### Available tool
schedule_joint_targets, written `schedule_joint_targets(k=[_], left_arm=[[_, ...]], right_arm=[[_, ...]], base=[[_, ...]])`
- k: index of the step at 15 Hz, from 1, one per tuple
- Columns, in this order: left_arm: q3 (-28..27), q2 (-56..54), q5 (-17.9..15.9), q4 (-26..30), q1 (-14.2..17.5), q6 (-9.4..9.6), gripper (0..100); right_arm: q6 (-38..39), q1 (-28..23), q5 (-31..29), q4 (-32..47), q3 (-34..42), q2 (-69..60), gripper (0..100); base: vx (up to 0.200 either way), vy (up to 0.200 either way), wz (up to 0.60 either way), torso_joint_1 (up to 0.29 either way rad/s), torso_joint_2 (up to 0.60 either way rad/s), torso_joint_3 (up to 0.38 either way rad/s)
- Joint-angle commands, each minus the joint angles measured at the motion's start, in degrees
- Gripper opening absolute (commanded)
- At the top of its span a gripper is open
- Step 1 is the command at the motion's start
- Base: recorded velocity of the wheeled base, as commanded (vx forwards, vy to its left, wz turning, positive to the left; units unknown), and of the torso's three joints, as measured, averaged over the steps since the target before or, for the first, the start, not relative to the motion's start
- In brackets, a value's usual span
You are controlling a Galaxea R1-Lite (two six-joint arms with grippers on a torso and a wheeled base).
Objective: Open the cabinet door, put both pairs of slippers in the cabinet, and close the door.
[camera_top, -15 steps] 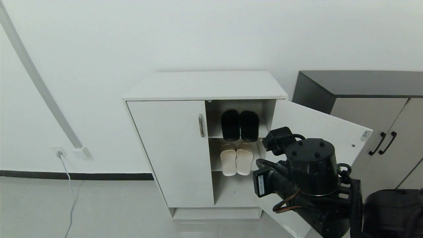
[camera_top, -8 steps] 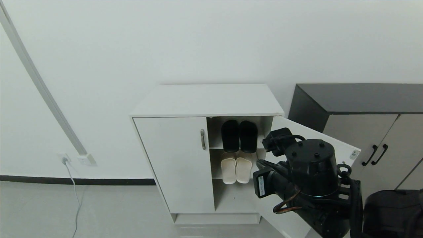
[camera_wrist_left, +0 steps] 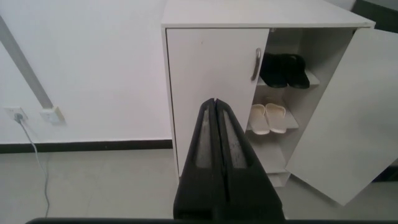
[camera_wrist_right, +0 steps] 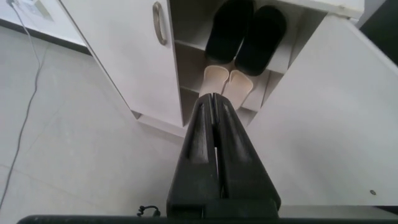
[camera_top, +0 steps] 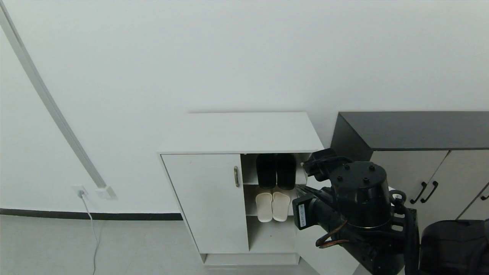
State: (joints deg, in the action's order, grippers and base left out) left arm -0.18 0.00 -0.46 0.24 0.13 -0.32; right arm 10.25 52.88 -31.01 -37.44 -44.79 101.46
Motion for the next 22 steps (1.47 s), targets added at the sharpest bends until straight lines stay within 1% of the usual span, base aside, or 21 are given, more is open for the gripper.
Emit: schedule_joint_targets(k=[1,10,16,19,22], left_arm=[[0.0,0.0,0.0,0.0,0.0,-0.03,0],[0.0,0.0,0.0,0.0,0.0,-0.03,0],[0.0,0.0,0.0,0.0,0.0,-0.03,0],[0.0,0.0,0.0,0.0,0.0,0.05,0],[0.0,0.0,0.0,0.0,0.0,-0.03,0]], right_arm=[[-0.1,-0.3,0.1,0.0,0.5,0.1,0],[-0.1,-0.5,0.1,-0.1,0.8,0.7,0],[-0.1,-0.7,0.3,-0.1,0.8,0.7,0],[-0.1,-1.7,0.3,-0.1,0.8,0.9,0],[-0.1,-1.7,0.3,-0.1,0.8,1.3,0]], base=[[0.000,0.000,0.00,0.212,-0.46,-0.256],[0.000,0.000,0.00,0.014,-0.03,-0.018],[0.000,0.000,-0.60,0.006,0.00,-0.001],[0.000,0.000,0.00,0.000,0.00,0.000],[0.000,0.000,0.00,0.000,0.00,0.000]])
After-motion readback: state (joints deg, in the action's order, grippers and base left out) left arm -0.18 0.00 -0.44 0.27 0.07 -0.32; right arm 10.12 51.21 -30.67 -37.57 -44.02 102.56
